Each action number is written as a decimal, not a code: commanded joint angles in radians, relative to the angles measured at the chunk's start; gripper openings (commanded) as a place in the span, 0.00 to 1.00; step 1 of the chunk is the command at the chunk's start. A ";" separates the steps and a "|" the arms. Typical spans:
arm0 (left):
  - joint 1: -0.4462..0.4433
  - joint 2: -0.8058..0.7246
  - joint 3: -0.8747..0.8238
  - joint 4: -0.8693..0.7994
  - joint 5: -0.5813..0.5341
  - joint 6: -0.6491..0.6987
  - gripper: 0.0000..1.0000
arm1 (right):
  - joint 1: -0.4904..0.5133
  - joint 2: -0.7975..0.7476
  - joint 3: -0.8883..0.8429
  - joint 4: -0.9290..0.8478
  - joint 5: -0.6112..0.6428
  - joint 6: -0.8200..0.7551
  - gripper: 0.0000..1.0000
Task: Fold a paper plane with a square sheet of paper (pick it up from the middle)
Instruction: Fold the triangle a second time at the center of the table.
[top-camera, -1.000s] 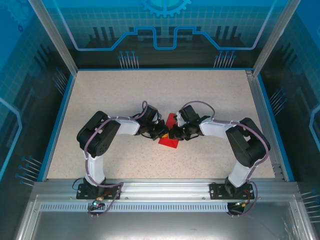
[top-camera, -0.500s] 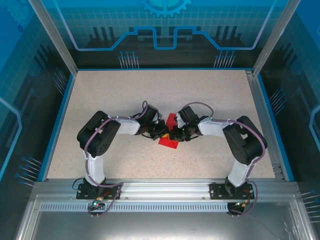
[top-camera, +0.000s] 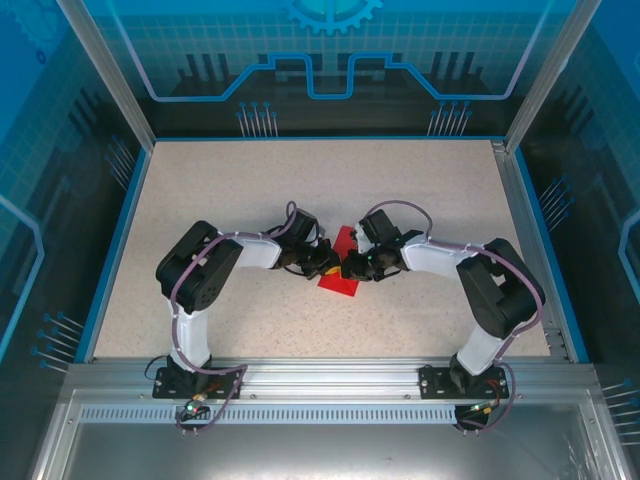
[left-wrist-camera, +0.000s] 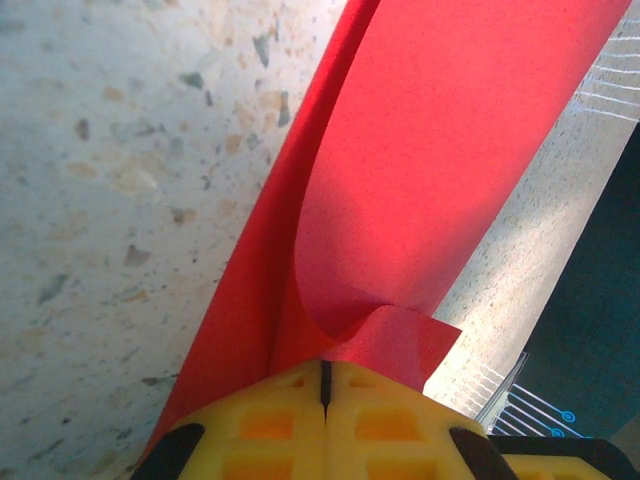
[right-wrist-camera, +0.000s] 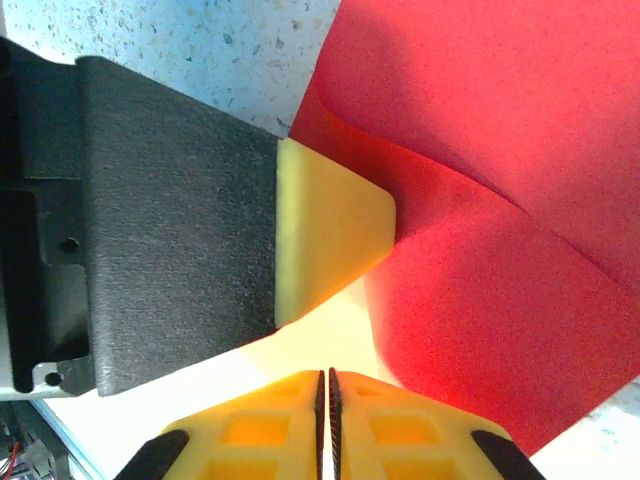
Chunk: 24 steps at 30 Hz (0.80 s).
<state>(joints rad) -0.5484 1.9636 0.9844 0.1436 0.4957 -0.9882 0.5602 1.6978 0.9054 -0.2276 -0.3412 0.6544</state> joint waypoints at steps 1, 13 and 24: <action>-0.016 0.064 -0.020 -0.105 -0.042 0.022 0.00 | -0.012 -0.029 0.005 -0.009 -0.002 0.007 0.13; -0.016 0.063 -0.013 -0.114 -0.045 0.023 0.00 | -0.006 0.033 0.021 0.015 -0.022 0.015 0.12; -0.015 0.065 -0.004 -0.128 -0.045 0.028 0.00 | -0.017 0.081 -0.002 0.044 -0.022 0.015 0.11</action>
<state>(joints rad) -0.5499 1.9663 0.9928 0.1326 0.4953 -0.9852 0.5598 1.7691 0.9051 -0.1989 -0.3519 0.6632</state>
